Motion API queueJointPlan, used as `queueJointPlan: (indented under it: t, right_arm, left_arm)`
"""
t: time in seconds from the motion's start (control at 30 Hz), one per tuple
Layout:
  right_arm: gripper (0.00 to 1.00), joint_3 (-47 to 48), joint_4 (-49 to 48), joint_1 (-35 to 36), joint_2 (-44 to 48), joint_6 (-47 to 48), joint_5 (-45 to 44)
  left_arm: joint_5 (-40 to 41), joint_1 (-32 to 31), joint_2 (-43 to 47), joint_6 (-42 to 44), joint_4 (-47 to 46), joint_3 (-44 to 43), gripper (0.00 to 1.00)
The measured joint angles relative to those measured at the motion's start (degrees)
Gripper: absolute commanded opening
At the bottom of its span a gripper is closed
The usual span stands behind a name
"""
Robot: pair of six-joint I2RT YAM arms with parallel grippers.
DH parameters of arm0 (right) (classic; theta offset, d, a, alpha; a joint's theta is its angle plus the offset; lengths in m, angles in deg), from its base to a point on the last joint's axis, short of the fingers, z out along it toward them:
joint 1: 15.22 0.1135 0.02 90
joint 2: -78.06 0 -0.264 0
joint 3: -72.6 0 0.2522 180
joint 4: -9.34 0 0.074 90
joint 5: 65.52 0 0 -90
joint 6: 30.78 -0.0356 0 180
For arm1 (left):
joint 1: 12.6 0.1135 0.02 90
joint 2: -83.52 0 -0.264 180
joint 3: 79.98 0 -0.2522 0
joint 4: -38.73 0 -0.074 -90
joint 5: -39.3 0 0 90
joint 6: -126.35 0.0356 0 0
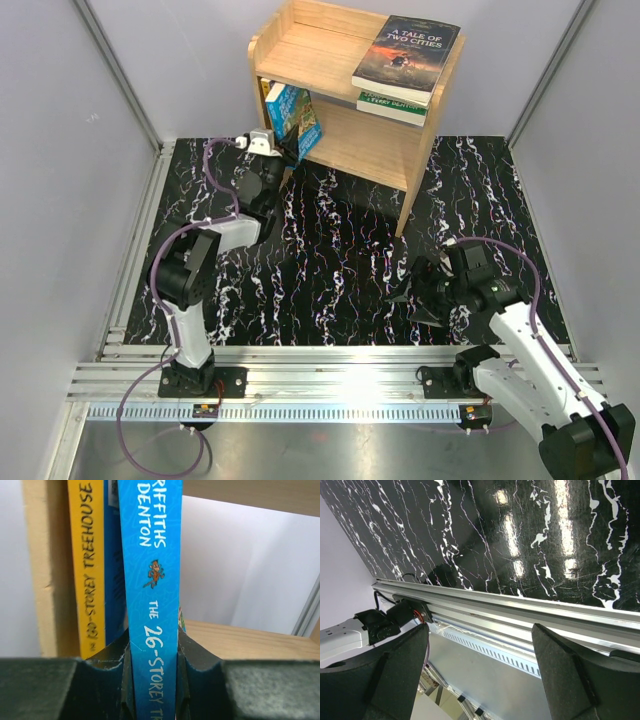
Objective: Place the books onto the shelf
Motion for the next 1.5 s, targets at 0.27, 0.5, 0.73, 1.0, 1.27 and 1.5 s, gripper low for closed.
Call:
queueJointPlan:
  t: [0.27, 0.5, 0.73, 1.0, 1.27, 1.5]
  right_arm:
    - [0.91, 0.1, -0.1, 0.0, -0.6, 1.6, 0.0]
    - [0.91, 0.1, -0.6, 0.0, -1.7, 2.7, 0.5]
    - [0.90, 0.1, -0.9, 0.0, -2.0, 3.1, 1.0]
    - [0.91, 0.1, -1.1, 0.0, -4.1, 4.0, 1.0]
    - [0.90, 0.3, -2.2, 0.0, -6.2, 4.6, 1.0]
    - [0.90, 0.3, -3.4, 0.0, -6.8, 4.6, 1.1]
  left_arm:
    - [0.8, 0.3, 1.7, -0.2, -0.2, 2.9, 0.21]
    - [0.5, 0.2, 1.7, 0.3, 2.3, 0.9, 0.00]
    - [0.5, 0.2, -1.7, 1.4, 5.2, -5.0, 0.00]
    - [0.5, 0.2, -7.5, 2.6, 6.4, -13.2, 0.00]
    - [0.6, 0.2, -8.2, 3.1, 7.6, -14.6, 0.14]
    - [0.7, 0.2, -6.4, 3.0, 5.4, -11.0, 0.25]
